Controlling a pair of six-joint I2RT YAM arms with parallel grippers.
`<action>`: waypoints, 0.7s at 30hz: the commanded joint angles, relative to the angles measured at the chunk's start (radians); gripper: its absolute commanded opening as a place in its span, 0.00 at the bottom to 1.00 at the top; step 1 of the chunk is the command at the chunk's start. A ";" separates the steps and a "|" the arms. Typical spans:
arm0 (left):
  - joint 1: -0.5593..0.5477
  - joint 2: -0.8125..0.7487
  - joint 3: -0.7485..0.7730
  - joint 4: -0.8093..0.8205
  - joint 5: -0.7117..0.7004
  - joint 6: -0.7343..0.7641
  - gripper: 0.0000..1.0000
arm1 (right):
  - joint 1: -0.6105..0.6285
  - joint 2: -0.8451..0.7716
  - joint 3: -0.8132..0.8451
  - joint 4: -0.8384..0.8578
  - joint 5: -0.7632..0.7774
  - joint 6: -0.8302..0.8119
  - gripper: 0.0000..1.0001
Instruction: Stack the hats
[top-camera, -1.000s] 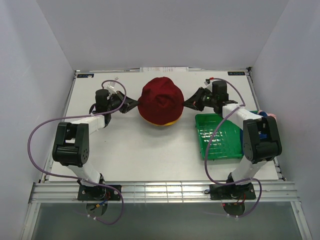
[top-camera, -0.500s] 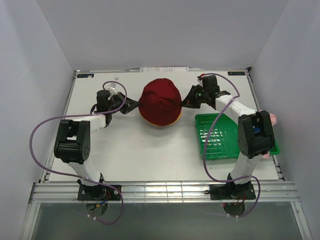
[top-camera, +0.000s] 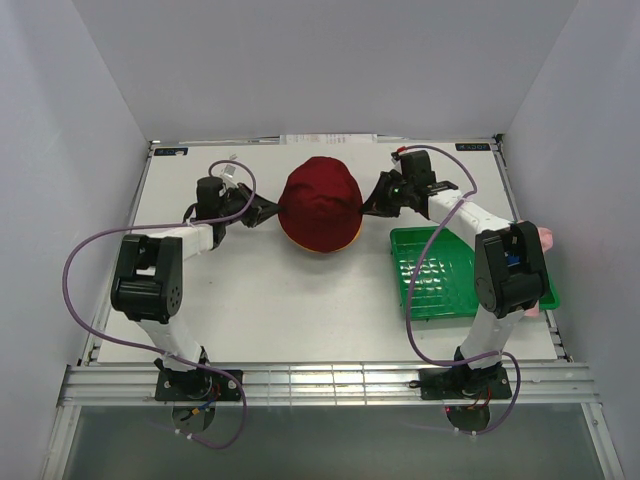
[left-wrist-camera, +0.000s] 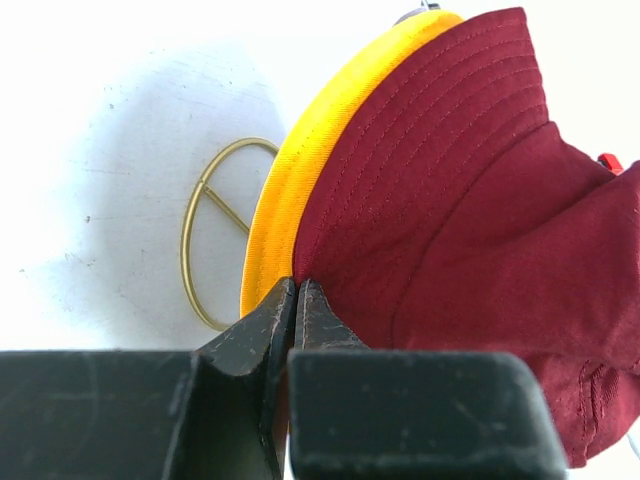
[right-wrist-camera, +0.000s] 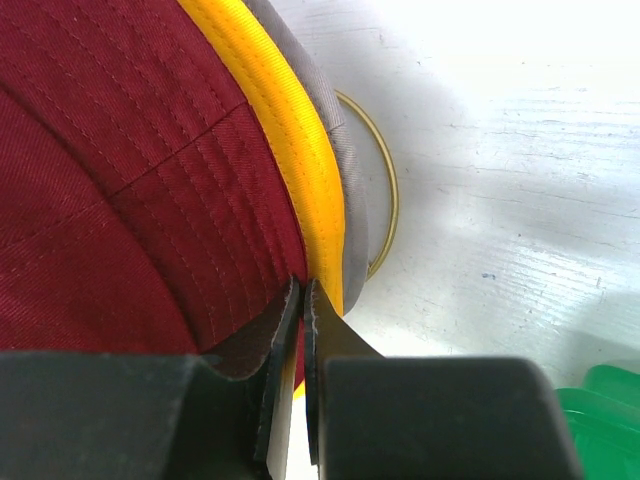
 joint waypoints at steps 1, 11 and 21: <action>0.018 0.049 0.009 -0.188 -0.138 0.092 0.00 | -0.009 0.013 -0.041 -0.144 0.116 -0.065 0.08; 0.018 0.037 0.116 -0.216 -0.083 0.119 0.17 | 0.017 -0.070 -0.094 -0.102 0.059 -0.042 0.08; 0.020 0.043 0.177 -0.221 -0.046 0.125 0.27 | 0.054 -0.140 -0.146 -0.058 0.013 -0.005 0.08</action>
